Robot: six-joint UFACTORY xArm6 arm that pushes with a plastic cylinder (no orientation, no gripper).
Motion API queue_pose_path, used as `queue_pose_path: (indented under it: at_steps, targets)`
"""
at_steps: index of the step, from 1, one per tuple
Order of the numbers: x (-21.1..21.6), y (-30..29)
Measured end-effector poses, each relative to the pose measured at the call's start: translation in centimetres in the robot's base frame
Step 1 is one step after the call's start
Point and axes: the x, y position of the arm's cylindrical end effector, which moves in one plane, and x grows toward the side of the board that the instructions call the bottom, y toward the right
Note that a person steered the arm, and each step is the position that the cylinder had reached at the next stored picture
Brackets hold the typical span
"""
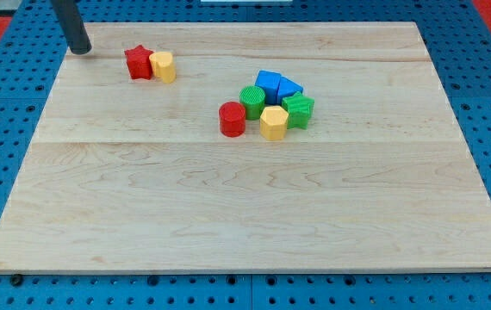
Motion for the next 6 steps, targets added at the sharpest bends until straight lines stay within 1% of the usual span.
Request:
queue_pose_path:
  at_steps: [1,2,3,4,5,6]
  targets:
    - [-0.6,1.7]
    - [1.9,2.7]
    - [5.4,4.5]
    - [6.4,6.2]
    - [5.7,2.9]
    - [3.6,0.8]
